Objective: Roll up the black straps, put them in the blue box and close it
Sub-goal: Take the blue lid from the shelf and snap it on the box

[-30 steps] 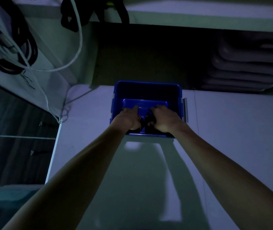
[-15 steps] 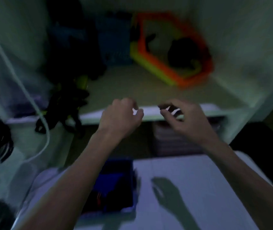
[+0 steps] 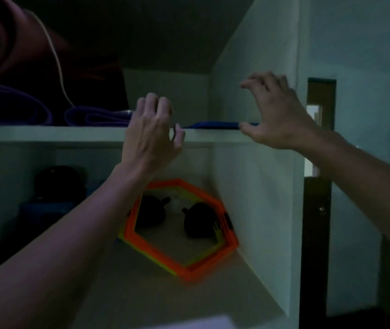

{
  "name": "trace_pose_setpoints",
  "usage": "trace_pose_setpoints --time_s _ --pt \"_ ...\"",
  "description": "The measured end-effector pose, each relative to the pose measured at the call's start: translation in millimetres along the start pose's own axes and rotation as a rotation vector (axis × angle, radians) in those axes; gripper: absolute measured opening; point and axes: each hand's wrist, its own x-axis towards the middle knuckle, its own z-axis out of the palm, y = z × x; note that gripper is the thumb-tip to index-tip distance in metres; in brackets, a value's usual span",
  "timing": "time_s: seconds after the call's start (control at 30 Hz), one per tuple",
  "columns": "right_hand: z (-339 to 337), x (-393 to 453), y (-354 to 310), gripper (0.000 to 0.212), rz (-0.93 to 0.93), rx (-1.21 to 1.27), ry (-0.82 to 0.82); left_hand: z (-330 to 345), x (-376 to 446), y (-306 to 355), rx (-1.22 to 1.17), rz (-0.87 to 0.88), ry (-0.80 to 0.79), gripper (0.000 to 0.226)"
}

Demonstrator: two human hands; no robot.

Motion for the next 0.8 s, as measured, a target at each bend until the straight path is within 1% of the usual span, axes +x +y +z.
trace_pose_setpoints --time_s 0.07,0.13,0.2,0.27,0.33,0.4,0.5,0.67,0.73,0.8 --pt "9 13 18 0.081 0.006 -0.041 -0.175 13 7 1 0.036 0.035 -0.07 0.037" --pt "22 18 30 0.078 0.033 -0.063 -0.329 25 11 3 0.054 0.061 -0.171 0.041" --pt "34 18 35 0.068 0.061 -0.039 -0.402 35 12 4 0.056 0.077 -0.254 0.041" --pt "42 16 37 0.05 0.072 0.017 -0.418 44 11 5 0.062 0.077 -0.303 0.041" --pt "48 12 37 0.031 0.062 0.043 -0.394 50 9 7 0.073 0.062 -0.322 0.043" --pt "50 8 37 0.023 0.036 -0.005 -0.307 52 8 7 0.082 0.05 -0.323 0.042" --pt "50 2 33 0.025 -0.019 -0.104 -0.161 49 8 9 0.076 0.036 -0.336 0.042" --pt "45 -13 21 0.029 -0.068 -0.197 -0.052 40 11 13 0.029 0.018 -0.397 0.039" --pt "40 -19 16 0.03 -0.072 -0.226 0.006 35 14 14 -0.03 -0.024 -0.419 0.037" --pt "34 -25 11 0.029 -0.07 -0.221 0.056 27 15 15 -0.13 -0.102 -0.401 0.034"
